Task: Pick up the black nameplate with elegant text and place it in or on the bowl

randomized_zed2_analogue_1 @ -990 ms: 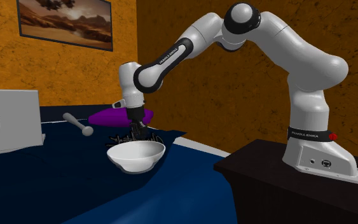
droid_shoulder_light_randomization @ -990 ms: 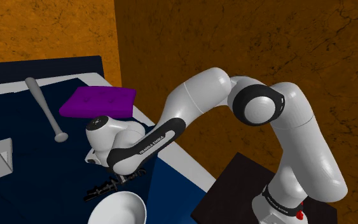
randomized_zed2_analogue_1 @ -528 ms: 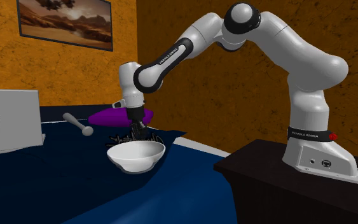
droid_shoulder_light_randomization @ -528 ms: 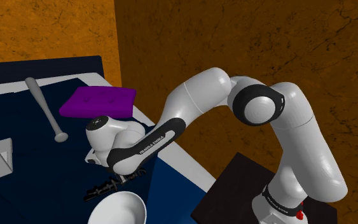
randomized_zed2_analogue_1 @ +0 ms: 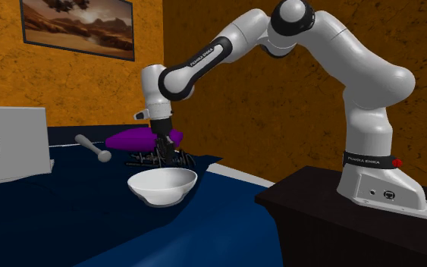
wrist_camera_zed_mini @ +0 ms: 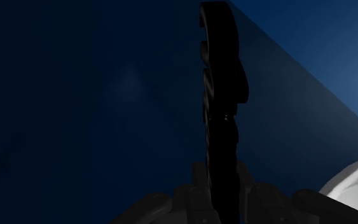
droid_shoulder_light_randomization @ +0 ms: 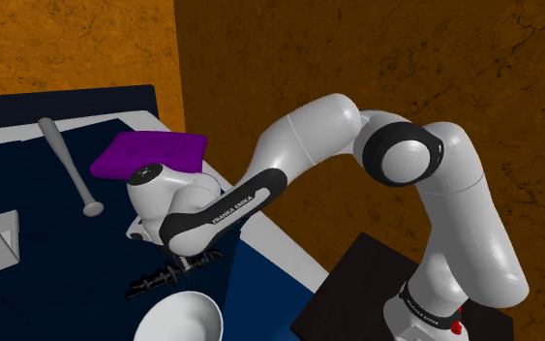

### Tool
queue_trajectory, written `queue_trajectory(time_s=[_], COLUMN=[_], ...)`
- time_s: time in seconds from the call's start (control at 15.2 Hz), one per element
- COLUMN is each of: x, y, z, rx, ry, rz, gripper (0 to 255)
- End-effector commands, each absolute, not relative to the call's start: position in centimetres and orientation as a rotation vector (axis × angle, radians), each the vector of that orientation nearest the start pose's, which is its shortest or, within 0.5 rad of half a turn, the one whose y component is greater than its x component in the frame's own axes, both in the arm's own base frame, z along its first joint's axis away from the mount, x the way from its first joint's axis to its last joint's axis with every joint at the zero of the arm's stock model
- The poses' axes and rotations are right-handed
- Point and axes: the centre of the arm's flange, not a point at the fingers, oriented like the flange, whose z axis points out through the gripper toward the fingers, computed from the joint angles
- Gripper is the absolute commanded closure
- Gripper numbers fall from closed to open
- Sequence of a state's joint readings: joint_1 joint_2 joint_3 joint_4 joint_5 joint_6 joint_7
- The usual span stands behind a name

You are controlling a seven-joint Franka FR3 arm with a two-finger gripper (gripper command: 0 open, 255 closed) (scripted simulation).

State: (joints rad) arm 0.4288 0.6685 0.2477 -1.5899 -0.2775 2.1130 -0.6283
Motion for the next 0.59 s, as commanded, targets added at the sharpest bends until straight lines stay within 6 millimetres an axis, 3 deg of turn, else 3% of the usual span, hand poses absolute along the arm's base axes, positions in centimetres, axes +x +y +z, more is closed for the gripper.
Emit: queue_trajectory(time_s=[0.0, 0.53], x=[55.3, 55.3], y=[40.1, 40.1], z=[25.3, 29.5], rx=[-2.435, -2.435], ry=[-2.095, -2.095], rz=[0.188, 0.188], gripper=[255, 255])
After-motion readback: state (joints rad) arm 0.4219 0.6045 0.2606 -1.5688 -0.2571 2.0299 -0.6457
